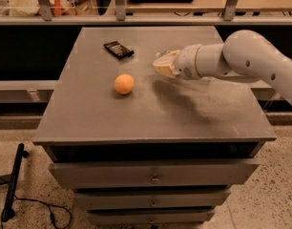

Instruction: Pick rxbar chocolate

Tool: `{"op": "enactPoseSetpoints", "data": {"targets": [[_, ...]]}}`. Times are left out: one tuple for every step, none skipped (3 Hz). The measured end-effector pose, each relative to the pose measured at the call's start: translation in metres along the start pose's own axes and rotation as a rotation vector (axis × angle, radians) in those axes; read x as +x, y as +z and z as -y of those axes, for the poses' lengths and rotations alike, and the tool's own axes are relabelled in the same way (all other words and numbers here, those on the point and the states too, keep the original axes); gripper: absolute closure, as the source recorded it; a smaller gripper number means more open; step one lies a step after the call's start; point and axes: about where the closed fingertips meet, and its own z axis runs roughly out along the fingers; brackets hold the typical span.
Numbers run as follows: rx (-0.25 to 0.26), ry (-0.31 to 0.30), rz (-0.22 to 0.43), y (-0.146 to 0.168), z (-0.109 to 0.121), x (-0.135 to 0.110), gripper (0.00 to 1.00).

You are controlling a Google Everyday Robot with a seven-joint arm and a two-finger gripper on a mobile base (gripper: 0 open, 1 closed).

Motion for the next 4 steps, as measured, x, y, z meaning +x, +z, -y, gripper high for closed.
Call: {"op": "enactPoseSetpoints", "data": {"targets": [[0.017,-0.017,-0.011,0.005,0.008,0.006,1.00],[0.033,-0.044,0.013,0.010,0.016,0.000,1.00],[0.048,-0.078,0.039,0.018,0.029,-0.009,1.00],[0.052,-0.100,0.055,0.028,0.038,-0.016,1.00]]}}
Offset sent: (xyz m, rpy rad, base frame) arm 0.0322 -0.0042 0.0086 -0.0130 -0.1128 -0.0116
